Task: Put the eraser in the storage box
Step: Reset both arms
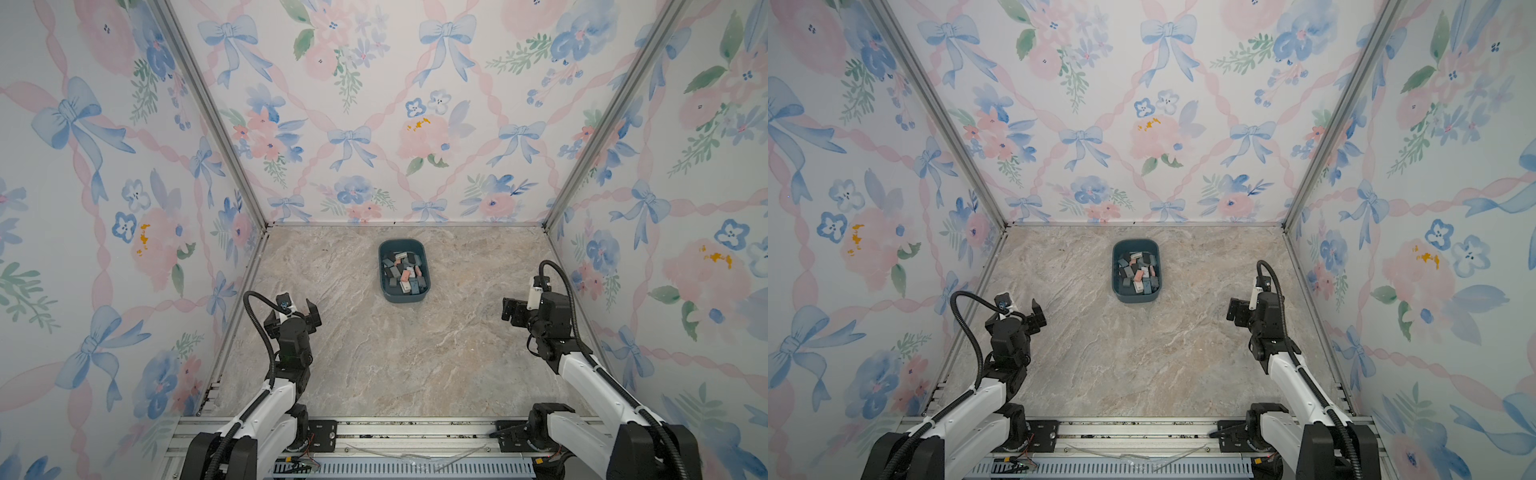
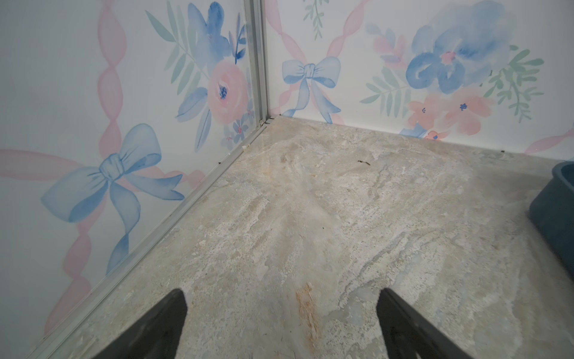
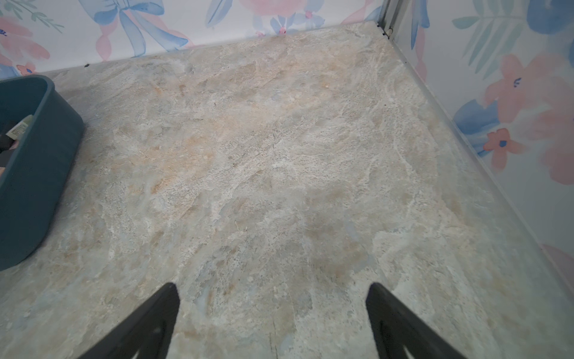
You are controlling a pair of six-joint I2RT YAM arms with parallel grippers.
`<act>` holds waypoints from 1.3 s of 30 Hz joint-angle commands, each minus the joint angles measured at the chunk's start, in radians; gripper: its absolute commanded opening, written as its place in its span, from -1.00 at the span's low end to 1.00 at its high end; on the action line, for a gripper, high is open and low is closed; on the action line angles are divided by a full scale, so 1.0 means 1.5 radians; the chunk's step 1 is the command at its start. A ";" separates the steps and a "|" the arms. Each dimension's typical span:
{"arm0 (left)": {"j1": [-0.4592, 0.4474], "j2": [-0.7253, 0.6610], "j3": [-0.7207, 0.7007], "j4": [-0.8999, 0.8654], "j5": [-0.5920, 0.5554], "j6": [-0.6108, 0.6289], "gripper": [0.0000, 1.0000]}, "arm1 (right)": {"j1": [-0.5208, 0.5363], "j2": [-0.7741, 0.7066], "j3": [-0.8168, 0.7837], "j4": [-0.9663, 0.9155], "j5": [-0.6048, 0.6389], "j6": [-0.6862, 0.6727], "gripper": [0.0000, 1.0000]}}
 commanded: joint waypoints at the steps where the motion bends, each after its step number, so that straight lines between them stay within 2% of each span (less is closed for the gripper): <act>1: 0.019 0.059 -0.011 0.148 0.075 0.043 0.95 | -0.005 0.038 -0.016 0.123 -0.007 -0.040 0.92; 7: 0.066 0.159 -0.007 0.242 0.163 0.037 0.95 | -0.004 0.149 -0.035 0.275 -0.016 -0.060 0.93; 9: 0.073 0.183 -0.012 0.288 0.178 0.035 0.96 | -0.006 0.167 -0.018 0.269 -0.021 -0.072 0.92; 13: 0.090 0.225 0.003 0.314 0.224 0.031 0.96 | -0.006 0.211 -0.013 0.343 -0.027 -0.079 0.92; 17: 0.092 0.317 -0.001 0.414 0.263 0.030 0.95 | -0.006 0.246 0.009 0.356 -0.055 -0.068 0.92; 20: 0.092 0.391 0.008 0.478 0.291 0.040 0.95 | -0.003 0.306 -0.014 0.458 -0.067 -0.067 0.92; 22: 0.093 0.376 0.032 0.410 0.314 0.048 0.95 | 0.001 0.344 -0.035 0.533 -0.054 -0.066 0.92; 27: 0.074 0.383 0.079 0.327 0.323 0.079 0.95 | 0.006 0.334 -0.024 0.495 -0.028 -0.065 0.92; 39: 0.051 0.386 0.082 0.327 0.280 0.090 0.95 | 0.013 0.334 -0.024 0.490 -0.015 -0.069 0.92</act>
